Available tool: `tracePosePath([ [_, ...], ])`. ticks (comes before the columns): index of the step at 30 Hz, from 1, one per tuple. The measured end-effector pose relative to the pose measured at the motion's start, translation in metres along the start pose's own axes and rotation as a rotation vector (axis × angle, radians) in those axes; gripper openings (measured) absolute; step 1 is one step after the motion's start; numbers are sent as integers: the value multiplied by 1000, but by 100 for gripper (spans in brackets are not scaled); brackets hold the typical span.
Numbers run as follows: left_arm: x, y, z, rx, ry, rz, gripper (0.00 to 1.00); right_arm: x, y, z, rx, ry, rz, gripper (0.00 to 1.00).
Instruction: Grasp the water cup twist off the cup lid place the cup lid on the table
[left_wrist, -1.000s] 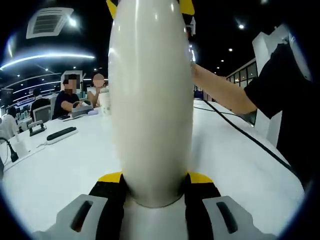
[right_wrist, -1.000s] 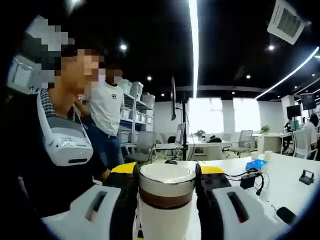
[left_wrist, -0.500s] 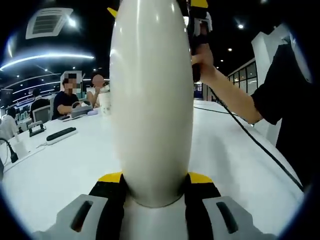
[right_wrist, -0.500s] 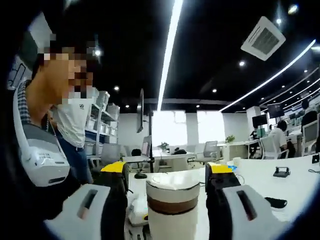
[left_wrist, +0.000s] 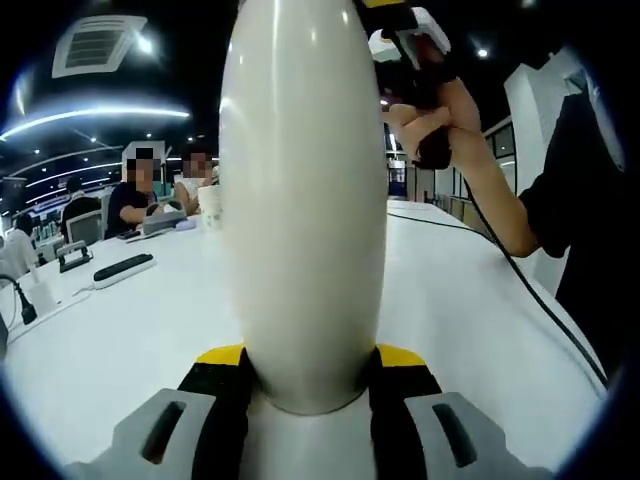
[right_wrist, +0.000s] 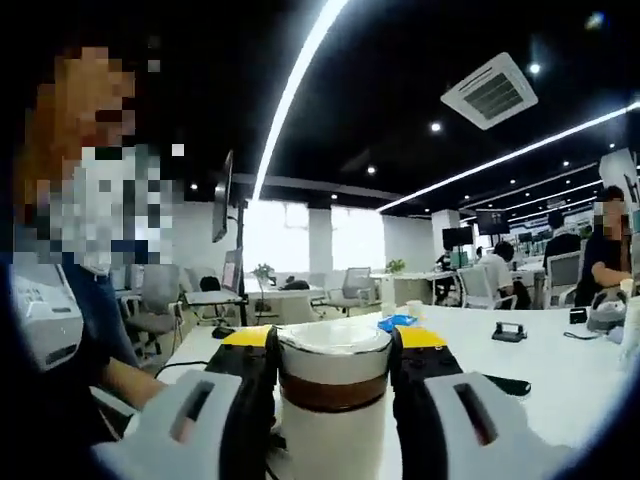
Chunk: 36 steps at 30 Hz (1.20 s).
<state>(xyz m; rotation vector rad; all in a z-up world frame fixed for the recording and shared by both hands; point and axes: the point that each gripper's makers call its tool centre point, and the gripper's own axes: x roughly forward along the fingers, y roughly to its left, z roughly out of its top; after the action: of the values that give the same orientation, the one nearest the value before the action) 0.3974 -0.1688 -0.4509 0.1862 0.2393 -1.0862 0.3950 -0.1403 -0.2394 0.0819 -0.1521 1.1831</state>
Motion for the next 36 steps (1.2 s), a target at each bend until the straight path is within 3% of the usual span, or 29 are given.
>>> tracePosePath([
  [5,0,-1,0,0,-1,-3,48,1,4,0,23,7,156,47],
  [14,0,-2,0,-1,-1,-5,48,4,12,-1,45,37,545,47],
  [18,0,-2,1,-1,-1,-5,48,3,18,-2,59,42,656,47],
  [21,0,-3,1,-1,-1,-6,48,4,17,-2,82,41,690,47],
  [25,0,-3,1,1,-2,-8,48,3,21,-2,82,19,659,47],
  [28,0,-3,1,-1,-1,-9,48,2,17,-2,65,20,543,49],
  [32,0,-3,1,4,-2,-11,48,-6,17,15,88,-79,404,64],
  [36,0,-3,1,3,-2,-9,48,-11,12,27,-3,-89,192,64],
])
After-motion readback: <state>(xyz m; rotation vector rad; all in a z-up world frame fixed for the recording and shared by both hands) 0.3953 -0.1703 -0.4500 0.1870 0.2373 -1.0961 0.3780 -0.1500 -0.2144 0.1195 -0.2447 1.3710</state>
